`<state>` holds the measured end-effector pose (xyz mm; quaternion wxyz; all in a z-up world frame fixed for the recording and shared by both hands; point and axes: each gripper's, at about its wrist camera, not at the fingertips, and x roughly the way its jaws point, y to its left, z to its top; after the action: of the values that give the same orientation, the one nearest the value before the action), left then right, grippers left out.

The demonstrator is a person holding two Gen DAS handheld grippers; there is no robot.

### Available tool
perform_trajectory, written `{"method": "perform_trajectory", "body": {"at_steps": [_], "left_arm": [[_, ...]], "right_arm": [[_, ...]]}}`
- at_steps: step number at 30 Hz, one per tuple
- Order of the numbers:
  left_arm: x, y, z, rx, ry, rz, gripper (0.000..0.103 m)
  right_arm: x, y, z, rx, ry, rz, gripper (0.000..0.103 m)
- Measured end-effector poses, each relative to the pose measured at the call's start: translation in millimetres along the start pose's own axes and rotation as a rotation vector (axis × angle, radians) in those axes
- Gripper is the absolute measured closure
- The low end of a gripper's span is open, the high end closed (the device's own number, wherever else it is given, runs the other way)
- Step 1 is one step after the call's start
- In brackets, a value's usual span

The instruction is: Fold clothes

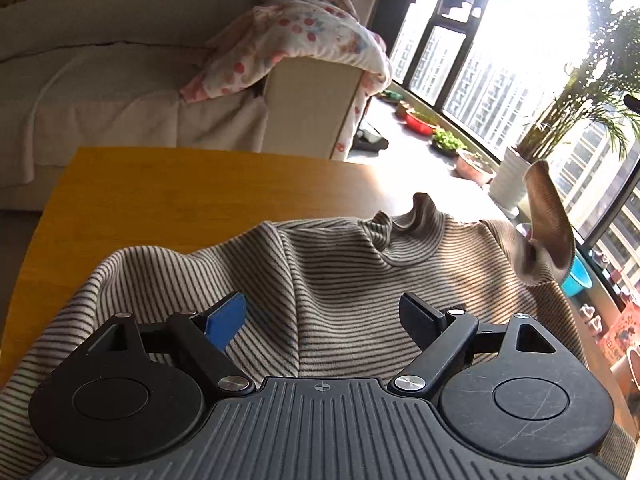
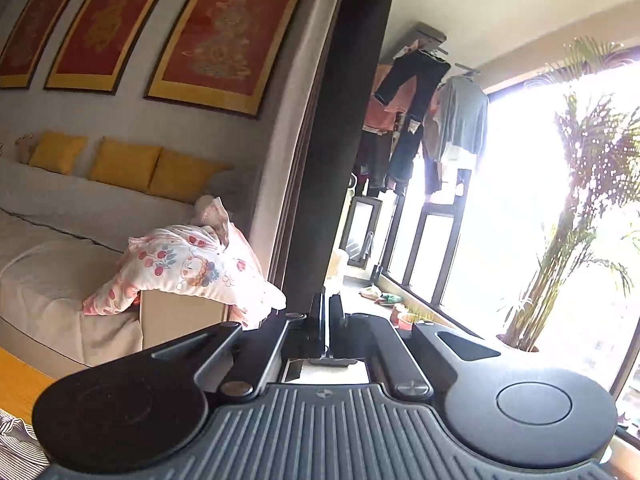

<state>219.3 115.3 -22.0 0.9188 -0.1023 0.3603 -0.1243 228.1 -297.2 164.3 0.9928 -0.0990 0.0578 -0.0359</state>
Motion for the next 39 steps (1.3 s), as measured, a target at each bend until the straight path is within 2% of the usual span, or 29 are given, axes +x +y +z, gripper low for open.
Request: {"method": "perform_trajectory", "body": {"at_steps": [4,7,11,13,14,15,16,17,18,24,27,29,32,35,37,39], "left_arm": [[8,4,5,0.028,-0.012,0.061,0.013],[-3,4,0,0.006,-0.011,0.037,0.013],[-23,1,-10,-0.010,-0.004,-0.019,0.009],[-39,-7,-22,-0.005,0.024,-0.055,0.009],[-48,-11,-29,0.007,0.036,-0.073,0.008],[-57,-16,-36,0.018,0.049,-0.091,0.008],[-66,-21,-45,0.039,0.062,-0.110,0.008],[-75,-26,-52,0.064,0.070,-0.122,0.008],[-84,-31,-60,0.088,0.078,-0.135,0.008],[-120,-56,-102,0.200,0.134,-0.162,0.006],[-130,-67,-120,0.243,0.156,-0.179,0.005],[-135,-72,-129,0.261,0.162,-0.178,0.005],[-143,-78,-139,0.283,0.154,-0.170,0.005],[-151,-77,-137,0.283,0.107,-0.144,0.005],[-155,-71,-127,0.270,0.051,-0.097,0.005],[-157,-65,-116,0.267,0.002,-0.048,0.005]], "right_arm": [[5,10,-24,0.038,0.072,0.105,0.102],[-5,25,-40,0.023,0.127,0.202,0.102],[-26,35,-62,0.094,0.264,0.355,0.101],[-36,38,-76,0.138,0.341,0.430,0.100],[-45,43,-82,0.135,0.373,0.464,0.095],[-53,47,-87,0.123,0.387,0.487,0.084],[-66,51,-93,0.091,0.401,0.521,0.077],[-79,56,-100,0.058,0.415,0.555,0.061],[-94,62,-105,0.003,0.424,0.582,0.051],[-200,92,-139,-0.331,0.455,0.795,0.044],[-241,98,-153,-0.371,0.473,0.896,0.045],[-259,102,-160,-0.376,0.464,0.936,0.044],[-274,111,-162,-0.383,0.413,0.949,0.044],[-258,121,-149,-0.296,0.355,0.920,0.045],[-236,132,-141,-0.232,0.348,0.908,0.045],[-214,146,-134,-0.194,0.345,0.882,0.053]]}}
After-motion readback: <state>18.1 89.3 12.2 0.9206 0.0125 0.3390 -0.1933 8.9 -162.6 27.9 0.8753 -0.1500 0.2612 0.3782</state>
